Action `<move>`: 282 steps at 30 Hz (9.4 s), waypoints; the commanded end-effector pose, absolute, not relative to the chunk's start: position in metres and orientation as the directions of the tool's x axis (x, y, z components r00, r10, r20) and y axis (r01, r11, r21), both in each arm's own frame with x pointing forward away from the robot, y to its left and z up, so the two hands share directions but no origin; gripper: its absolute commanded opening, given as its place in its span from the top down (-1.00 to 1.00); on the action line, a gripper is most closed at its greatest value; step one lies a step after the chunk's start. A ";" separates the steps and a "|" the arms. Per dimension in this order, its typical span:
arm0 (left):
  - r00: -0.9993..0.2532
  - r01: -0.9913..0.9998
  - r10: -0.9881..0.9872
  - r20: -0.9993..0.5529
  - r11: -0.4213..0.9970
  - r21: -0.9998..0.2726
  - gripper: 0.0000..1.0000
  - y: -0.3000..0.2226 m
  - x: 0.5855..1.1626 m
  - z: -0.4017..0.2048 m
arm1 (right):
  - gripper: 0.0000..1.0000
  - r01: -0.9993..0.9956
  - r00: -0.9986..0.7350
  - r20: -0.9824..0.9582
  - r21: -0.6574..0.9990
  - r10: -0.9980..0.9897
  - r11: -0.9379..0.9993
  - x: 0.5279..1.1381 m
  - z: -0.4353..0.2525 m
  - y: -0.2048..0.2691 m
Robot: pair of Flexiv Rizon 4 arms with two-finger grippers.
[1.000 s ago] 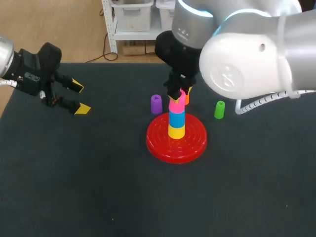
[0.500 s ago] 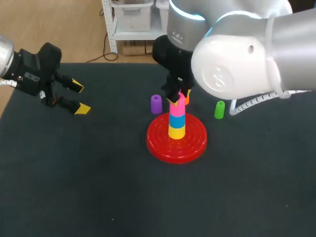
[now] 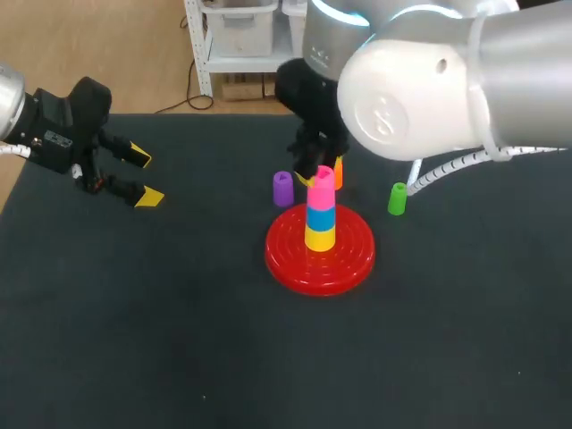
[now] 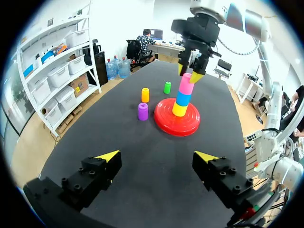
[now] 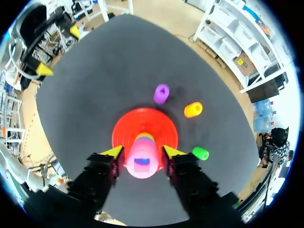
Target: Pick up and stack the cylinders on the red base in this order: pink,purple,orange,green
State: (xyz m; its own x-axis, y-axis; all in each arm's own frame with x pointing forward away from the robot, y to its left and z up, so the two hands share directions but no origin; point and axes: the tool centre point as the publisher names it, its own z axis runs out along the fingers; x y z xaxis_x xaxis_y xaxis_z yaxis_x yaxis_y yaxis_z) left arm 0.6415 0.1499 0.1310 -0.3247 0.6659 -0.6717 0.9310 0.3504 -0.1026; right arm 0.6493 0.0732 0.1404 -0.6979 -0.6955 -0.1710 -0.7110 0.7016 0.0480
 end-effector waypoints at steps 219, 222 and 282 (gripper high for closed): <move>-0.322 0.931 0.664 -0.674 0.350 -0.101 -1.00 0.151 0.641 0.130 | 1.00 -0.686 -0.725 -0.135 0.048 -0.675 0.726 0.626 0.177 0.061; -0.322 0.931 0.664 -0.674 0.350 -0.101 -1.00 0.151 0.641 0.130 | 1.00 -0.684 -0.727 -0.126 0.050 -0.675 0.727 0.625 0.172 0.062; -0.322 0.931 0.664 -0.674 0.350 -0.101 -1.00 0.151 0.641 0.130 | -1.00 -0.369 -0.915 -0.192 0.040 -0.356 0.928 0.772 0.099 0.037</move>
